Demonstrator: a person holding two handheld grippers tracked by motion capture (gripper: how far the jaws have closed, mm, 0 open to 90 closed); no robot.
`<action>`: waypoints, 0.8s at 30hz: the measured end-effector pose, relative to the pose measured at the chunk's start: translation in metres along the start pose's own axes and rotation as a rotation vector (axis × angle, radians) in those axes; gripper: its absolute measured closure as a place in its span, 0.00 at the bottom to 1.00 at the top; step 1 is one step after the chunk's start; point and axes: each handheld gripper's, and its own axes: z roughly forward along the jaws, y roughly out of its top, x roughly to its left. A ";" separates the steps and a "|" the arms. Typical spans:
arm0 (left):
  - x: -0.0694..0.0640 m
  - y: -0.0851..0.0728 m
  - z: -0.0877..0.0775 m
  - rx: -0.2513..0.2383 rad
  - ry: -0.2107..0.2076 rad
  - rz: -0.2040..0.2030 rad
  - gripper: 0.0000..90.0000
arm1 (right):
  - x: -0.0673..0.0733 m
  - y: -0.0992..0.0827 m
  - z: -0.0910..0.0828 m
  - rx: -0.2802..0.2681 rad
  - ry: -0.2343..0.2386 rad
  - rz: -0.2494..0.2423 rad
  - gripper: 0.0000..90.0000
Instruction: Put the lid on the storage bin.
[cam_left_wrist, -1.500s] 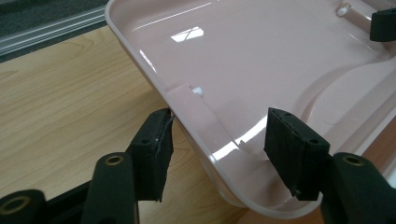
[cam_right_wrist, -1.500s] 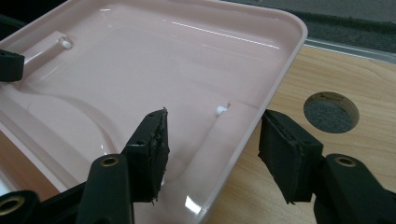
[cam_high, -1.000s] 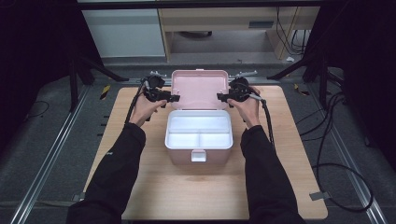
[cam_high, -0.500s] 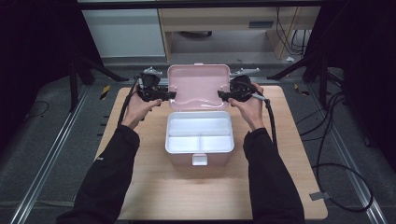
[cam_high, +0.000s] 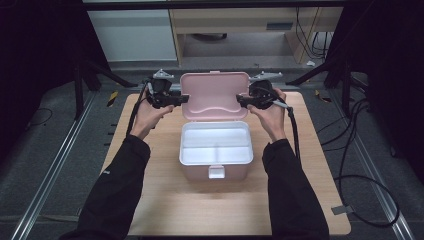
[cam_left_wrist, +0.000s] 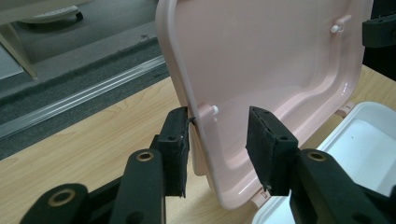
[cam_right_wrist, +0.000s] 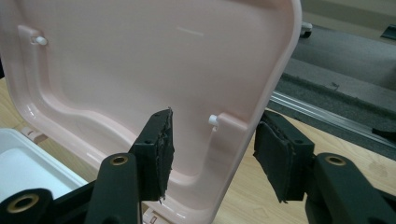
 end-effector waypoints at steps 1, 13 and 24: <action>-0.001 0.000 -0.001 0.001 0.004 0.008 0.66 | 0.000 0.000 -0.003 0.001 0.002 -0.005 0.53; -0.022 -0.011 -0.019 -0.017 -0.011 0.065 0.66 | 0.006 -0.010 -0.036 -0.041 0.021 -0.019 0.58; -0.043 -0.027 -0.040 -0.018 -0.003 0.124 0.67 | 0.022 -0.024 -0.067 -0.044 0.028 -0.076 0.62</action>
